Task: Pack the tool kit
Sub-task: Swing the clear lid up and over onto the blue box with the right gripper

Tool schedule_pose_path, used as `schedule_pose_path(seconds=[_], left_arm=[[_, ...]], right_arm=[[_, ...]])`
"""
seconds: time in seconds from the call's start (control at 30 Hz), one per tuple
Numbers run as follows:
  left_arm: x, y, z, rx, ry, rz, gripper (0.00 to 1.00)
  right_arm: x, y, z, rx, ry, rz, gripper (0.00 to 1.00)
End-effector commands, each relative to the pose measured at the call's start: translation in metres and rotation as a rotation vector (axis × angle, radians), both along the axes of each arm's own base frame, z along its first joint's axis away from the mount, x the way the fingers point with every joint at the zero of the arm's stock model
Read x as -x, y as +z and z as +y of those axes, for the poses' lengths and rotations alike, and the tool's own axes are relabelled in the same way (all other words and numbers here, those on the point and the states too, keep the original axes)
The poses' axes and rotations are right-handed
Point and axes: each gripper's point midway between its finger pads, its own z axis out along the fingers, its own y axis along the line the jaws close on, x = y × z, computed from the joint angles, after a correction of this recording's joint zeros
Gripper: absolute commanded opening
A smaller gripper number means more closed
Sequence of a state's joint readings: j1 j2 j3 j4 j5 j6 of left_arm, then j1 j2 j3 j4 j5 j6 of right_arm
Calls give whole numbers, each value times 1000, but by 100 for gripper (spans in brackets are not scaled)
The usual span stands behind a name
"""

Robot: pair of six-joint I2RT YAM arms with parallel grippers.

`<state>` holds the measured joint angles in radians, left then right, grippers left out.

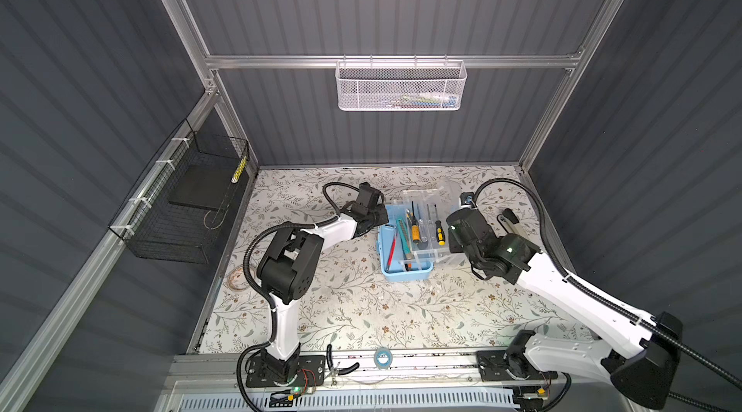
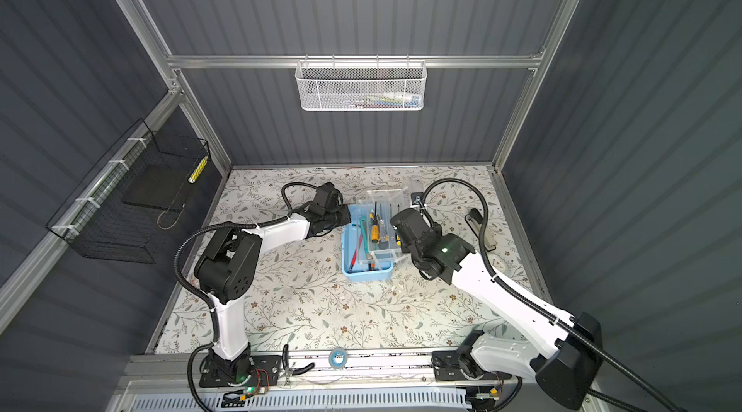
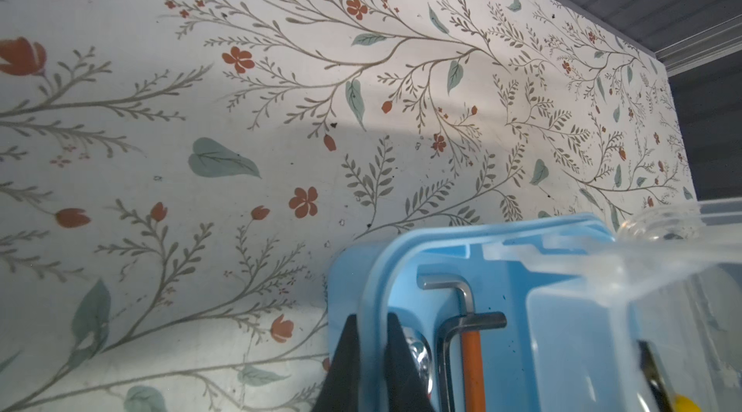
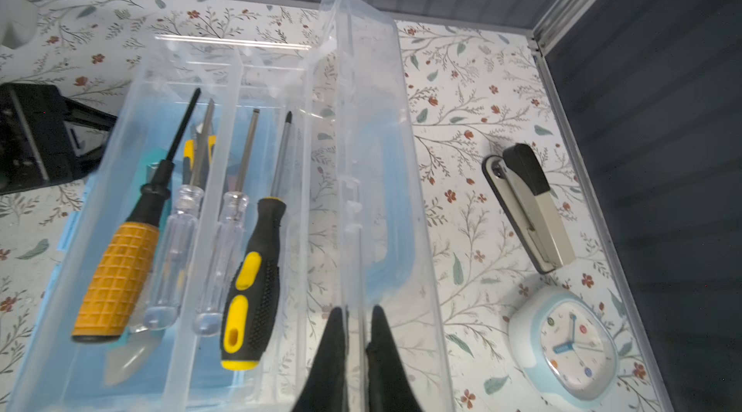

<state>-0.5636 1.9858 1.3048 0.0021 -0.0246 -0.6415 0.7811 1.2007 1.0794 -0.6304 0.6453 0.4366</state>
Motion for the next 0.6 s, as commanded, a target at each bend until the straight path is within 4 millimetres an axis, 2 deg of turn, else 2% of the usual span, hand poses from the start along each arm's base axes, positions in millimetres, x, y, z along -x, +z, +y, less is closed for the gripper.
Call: schedule_pose_path(seconds=[0.0, 0.03, 0.13, 0.23, 0.37, 0.57], left_arm=[[31, 4, -37, 53, -156, 25, 0], [31, 3, -37, 54, -155, 27, 0], [29, 6, -36, 54, -146, 21, 0], [27, 6, -30, 32, -120, 17, 0], [23, 4, -15, -22, -47, 10, 0], [21, 3, 2, -68, 43, 16, 0]], right_arm=[[-4, 35, 68, -217, 134, -75, 4], [-3, 34, 76, -226, 148, -69, 9], [2, 30, 97, -279, 198, -35, 31], [8, 34, 114, -348, 253, -19, 44], [10, 43, 122, -425, 288, -52, 52], [7, 41, 117, -419, 277, -42, 56]])
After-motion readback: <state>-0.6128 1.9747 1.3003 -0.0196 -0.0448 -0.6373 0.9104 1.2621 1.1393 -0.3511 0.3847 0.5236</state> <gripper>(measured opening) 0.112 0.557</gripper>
